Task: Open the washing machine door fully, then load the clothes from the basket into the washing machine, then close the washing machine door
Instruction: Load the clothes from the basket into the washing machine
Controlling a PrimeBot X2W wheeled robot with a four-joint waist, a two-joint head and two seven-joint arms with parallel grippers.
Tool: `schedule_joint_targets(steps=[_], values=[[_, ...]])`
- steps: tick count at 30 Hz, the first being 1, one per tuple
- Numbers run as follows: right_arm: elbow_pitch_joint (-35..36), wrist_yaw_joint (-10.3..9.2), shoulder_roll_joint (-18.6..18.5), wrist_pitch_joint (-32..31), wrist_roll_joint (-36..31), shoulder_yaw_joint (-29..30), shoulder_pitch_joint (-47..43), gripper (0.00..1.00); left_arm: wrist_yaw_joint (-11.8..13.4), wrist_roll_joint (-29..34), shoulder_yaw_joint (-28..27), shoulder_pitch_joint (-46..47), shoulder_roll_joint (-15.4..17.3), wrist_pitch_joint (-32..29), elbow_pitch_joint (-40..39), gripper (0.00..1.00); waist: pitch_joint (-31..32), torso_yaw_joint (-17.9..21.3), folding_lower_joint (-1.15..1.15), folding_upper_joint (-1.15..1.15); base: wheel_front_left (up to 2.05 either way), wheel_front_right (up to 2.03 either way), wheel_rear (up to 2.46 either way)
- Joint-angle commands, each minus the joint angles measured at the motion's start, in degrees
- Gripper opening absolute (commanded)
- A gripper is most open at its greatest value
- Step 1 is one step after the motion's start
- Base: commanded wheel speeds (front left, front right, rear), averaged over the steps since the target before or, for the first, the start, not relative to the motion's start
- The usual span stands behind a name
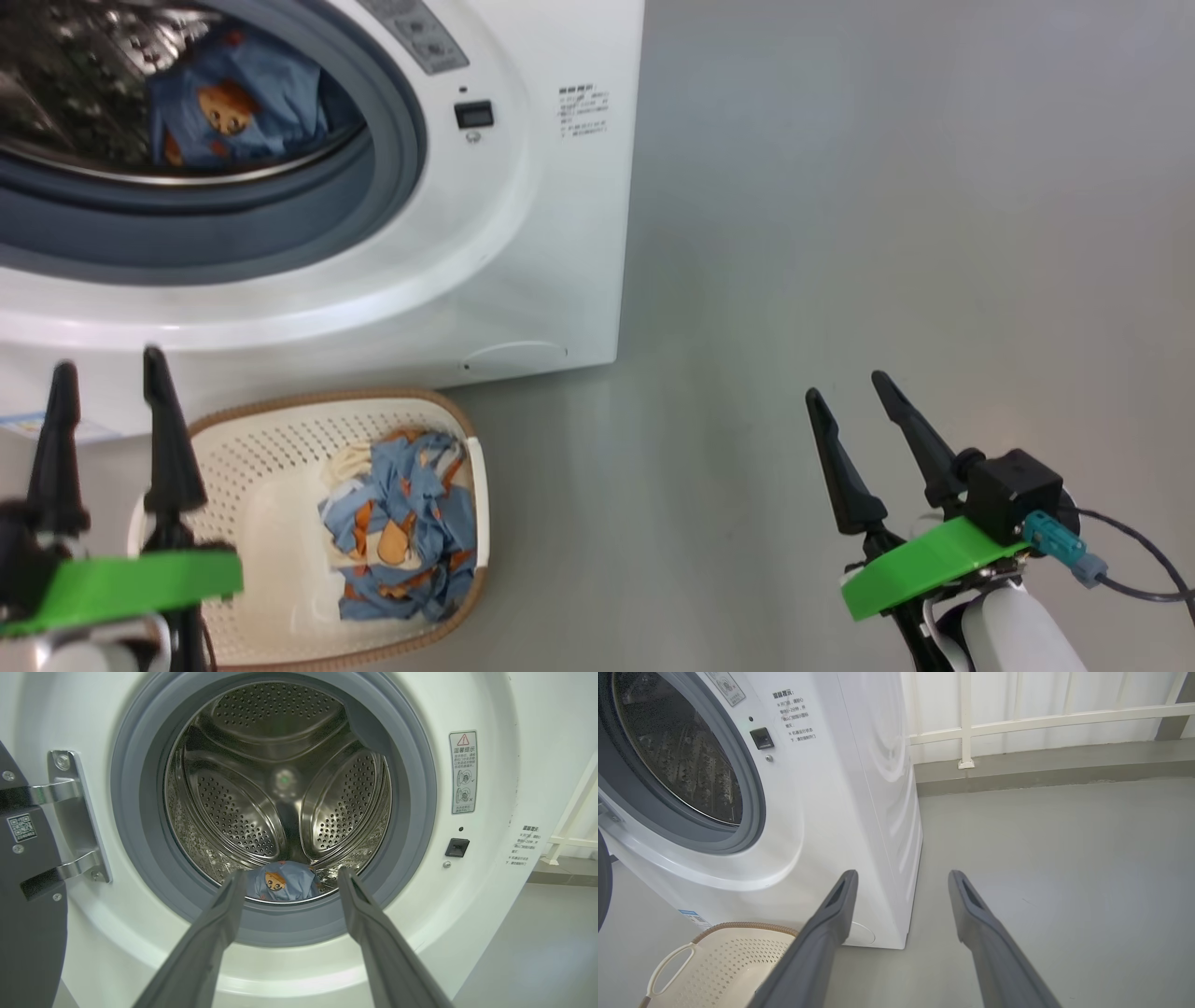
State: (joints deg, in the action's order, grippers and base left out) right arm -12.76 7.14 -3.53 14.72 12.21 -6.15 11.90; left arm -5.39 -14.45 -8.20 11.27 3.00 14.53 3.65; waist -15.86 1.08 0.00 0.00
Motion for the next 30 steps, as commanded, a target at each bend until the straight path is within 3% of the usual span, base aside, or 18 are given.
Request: schedule_joint_targets(steps=[1,16,30], values=[[1.2,0.35,0.5,0.3,-0.2,-1.3,-0.7,1.0,-0.3,1.1,-2.4,-1.5,0.9,0.5,-2.8,1.0,1.8,0.4,0.0,0.0,0.0,0.0,0.0],[0.8,0.35,0.6,0.3,-0.8,-2.1,-3.1,1.0,2.6,2.9,0.7,-14.2,-0.1,0.5,-6.4,1.0,8.3,1.8,0.0,0.0,0.0,0.0,0.0],[1.1,0.35,0.6,0.3,-1.1,-2.4,-5.3,1.0,7.8,-0.8,3.7,-21.4,-0.1,0.5,-8.7,1.0,12.5,2.6,0.0,0.0,0.0,0.0,0.0]])
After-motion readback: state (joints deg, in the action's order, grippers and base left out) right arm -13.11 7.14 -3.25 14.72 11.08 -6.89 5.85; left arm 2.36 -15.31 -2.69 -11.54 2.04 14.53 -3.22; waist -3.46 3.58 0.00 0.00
